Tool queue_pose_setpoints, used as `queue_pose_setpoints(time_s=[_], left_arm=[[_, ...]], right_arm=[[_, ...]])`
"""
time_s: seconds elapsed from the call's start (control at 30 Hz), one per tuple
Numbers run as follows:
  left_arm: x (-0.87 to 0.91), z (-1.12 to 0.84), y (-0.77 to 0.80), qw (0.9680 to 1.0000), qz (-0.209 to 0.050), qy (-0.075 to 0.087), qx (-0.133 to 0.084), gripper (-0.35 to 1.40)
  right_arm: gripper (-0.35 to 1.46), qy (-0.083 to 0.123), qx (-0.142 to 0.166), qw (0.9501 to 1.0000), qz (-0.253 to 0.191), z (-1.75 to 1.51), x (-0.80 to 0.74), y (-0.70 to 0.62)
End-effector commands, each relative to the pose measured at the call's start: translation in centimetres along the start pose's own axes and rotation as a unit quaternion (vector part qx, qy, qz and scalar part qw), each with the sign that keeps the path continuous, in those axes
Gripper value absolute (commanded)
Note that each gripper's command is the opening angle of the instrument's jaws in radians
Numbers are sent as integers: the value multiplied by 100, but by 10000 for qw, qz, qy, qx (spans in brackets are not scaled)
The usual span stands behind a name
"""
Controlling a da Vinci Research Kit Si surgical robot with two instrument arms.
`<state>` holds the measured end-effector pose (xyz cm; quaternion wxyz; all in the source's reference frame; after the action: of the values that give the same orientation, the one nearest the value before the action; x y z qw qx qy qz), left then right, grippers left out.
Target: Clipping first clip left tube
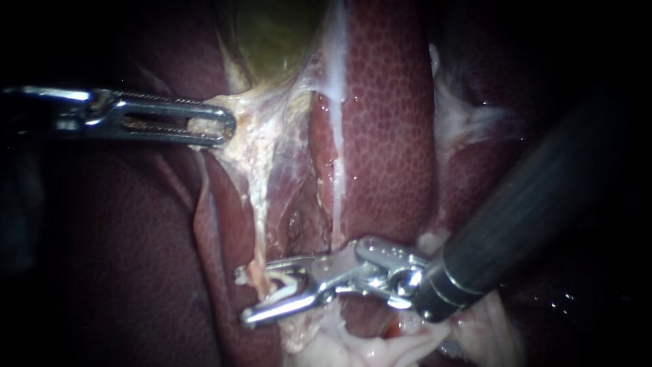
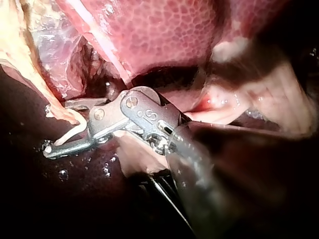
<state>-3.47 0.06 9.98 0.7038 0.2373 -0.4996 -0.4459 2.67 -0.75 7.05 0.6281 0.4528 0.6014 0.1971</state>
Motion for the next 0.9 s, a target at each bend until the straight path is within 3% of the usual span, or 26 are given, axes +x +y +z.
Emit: queue_pose_setpoints(time_s=[0.03,0.9], left_arm=[[0,0,0,10000,-1,1,-2,-35],[0,2,0,10000,-1,-1,-6,-35]], right_arm=[[51,8,-20,10000,-3,0,0,1],[50,51,-72,10000,5,7,6,7]])
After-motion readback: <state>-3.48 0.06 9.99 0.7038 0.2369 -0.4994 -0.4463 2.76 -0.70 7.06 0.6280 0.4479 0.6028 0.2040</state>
